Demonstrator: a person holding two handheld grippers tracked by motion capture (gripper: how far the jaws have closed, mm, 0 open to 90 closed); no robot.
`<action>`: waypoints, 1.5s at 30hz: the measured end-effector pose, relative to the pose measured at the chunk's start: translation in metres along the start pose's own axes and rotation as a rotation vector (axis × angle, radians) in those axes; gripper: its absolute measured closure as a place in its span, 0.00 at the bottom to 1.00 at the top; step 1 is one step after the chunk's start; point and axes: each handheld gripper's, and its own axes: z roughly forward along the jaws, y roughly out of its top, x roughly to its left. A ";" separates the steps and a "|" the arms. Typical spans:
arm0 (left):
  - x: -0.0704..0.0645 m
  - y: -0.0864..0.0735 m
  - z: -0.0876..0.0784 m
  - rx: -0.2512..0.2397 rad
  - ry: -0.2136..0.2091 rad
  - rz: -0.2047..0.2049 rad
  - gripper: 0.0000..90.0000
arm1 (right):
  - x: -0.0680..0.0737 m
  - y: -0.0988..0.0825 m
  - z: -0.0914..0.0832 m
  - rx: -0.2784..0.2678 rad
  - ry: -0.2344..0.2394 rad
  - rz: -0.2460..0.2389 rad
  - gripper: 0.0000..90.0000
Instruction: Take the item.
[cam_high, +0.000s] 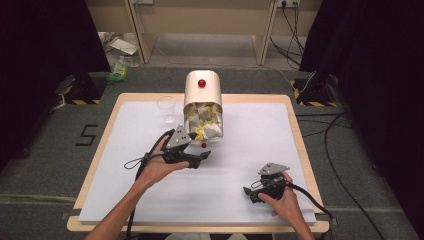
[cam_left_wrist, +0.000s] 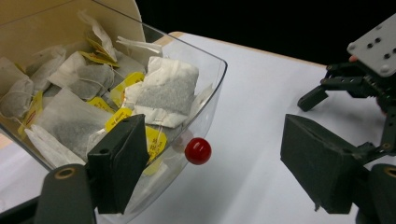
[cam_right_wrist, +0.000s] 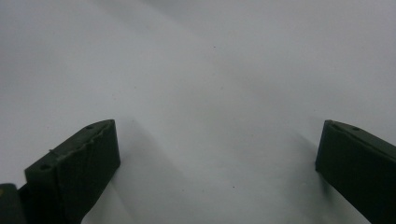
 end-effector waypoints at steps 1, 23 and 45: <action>0.001 0.001 -0.001 -0.006 0.000 -0.004 0.25 | 0.000 0.000 0.000 -0.001 0.000 0.000 0.00; 0.035 0.038 0.024 0.057 0.029 -0.123 0.51 | 0.000 0.000 0.000 -0.001 -0.001 -0.001 0.00; 0.043 0.038 0.054 0.166 -0.005 -0.137 0.64 | 0.000 0.000 0.000 -0.001 -0.001 0.000 0.00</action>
